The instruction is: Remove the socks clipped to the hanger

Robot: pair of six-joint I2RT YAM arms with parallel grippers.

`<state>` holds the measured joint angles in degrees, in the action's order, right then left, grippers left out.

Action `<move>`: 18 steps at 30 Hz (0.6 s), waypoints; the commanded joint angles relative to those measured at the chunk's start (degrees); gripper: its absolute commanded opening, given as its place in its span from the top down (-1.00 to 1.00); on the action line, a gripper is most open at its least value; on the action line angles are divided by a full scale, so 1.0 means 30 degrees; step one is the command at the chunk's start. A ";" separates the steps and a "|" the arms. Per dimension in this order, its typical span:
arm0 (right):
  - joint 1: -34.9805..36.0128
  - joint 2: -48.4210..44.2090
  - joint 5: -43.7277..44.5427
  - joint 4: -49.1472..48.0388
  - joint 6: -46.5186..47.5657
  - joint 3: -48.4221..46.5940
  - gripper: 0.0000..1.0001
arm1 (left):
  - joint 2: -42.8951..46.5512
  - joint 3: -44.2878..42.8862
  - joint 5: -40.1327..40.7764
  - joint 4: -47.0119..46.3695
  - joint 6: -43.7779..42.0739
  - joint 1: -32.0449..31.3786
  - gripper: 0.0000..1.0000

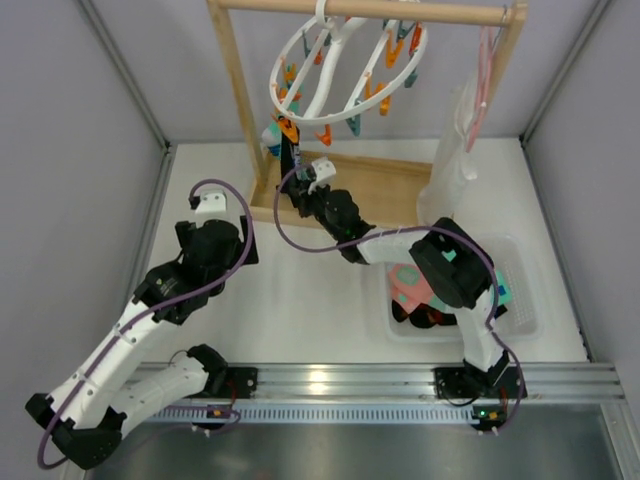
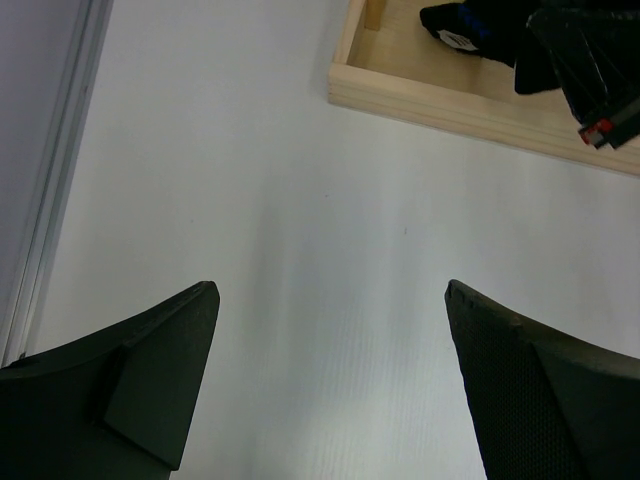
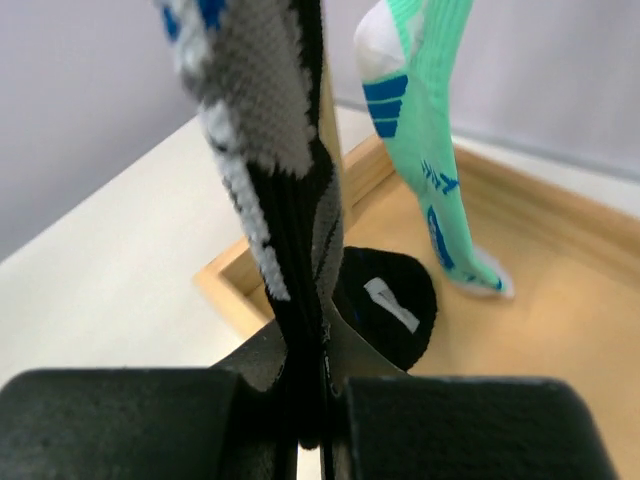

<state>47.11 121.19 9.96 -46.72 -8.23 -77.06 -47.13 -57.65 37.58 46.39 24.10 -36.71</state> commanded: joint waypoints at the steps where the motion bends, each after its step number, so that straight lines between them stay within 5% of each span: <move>1: 0.0497 -0.3563 -0.1704 -0.3991 -0.1499 0.3635 1.00 | 0.0330 -0.0879 -0.0720 -0.0962 0.0141 0.0166 -0.97; 4: 0.0526 -0.6315 -0.2672 -0.4848 -0.2119 0.7007 1.00 | 0.0623 -0.1729 -0.1481 -0.0962 0.0113 0.0166 -0.97; 10: 0.0380 -1.2468 -0.3811 -0.0753 -0.1741 1.1527 1.00 | 0.0478 -0.3603 -0.4466 -0.0962 -0.0123 0.0166 -0.97; 18: 0.0233 -1.8593 -0.4494 0.4758 -0.1447 1.3262 1.00 | -0.1571 -0.6942 -0.8718 -0.2163 0.0516 0.0166 -0.97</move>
<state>47.75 70.37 -2.07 -39.83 -13.04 -38.17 -49.67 -74.28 17.61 44.73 24.01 -36.47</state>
